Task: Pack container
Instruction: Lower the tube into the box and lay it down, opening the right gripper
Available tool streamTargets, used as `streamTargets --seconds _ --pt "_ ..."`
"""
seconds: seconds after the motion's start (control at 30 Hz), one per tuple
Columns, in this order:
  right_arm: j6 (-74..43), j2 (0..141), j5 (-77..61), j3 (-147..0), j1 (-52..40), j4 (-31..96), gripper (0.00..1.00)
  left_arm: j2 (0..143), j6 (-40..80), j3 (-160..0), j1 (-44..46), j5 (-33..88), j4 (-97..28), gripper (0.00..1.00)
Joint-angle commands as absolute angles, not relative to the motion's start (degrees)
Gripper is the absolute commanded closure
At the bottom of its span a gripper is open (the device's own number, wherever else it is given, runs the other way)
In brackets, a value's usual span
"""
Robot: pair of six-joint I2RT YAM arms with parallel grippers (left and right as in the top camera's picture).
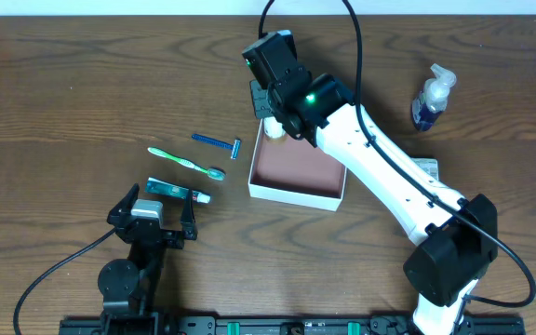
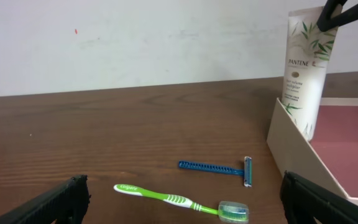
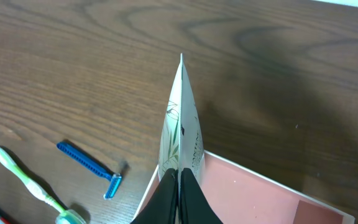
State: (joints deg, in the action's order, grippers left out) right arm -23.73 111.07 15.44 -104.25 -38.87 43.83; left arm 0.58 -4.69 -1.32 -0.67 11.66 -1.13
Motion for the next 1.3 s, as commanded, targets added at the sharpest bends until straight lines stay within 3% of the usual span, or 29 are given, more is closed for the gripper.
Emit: streamTargets --seconds 0.0,0.13,0.2,0.27,0.53,0.87,1.27 --pt "-24.8 110.3 17.8 -105.3 -39.4 43.0 0.98 0.3 -4.6 -0.2 -1.0 12.5 -3.0 0.02" --pt "-24.8 110.3 17.7 -105.3 -39.4 43.1 0.97 0.3 -4.6 -0.2 -1.0 12.4 -3.0 0.02" --pt "-24.8 110.3 17.1 -105.3 -39.4 43.3 0.75 0.3 -4.6 -0.2 -1.0 12.4 -3.0 0.02" --pt "-24.7 110.3 16.2 -105.3 -39.4 43.5 0.64 0.3 -4.6 -0.2 -1.0 12.5 -3.0 0.02" --pt "-20.6 109.8 8.5 -105.4 -39.4 44.2 0.50 0.3 -4.6 -0.2 -1.0 12.5 -3.0 0.02" --pt "-18.1 99.3 6.9 -105.9 -39.4 49.7 0.43 0.3 -4.6 -0.2 -1.0 12.5 -3.0 0.02" --pt "-17.5 96.1 7.0 -105.9 -38.5 54.3 0.45 0.3 -4.6 -0.2 -1.0 12.5 -3.0 0.02"
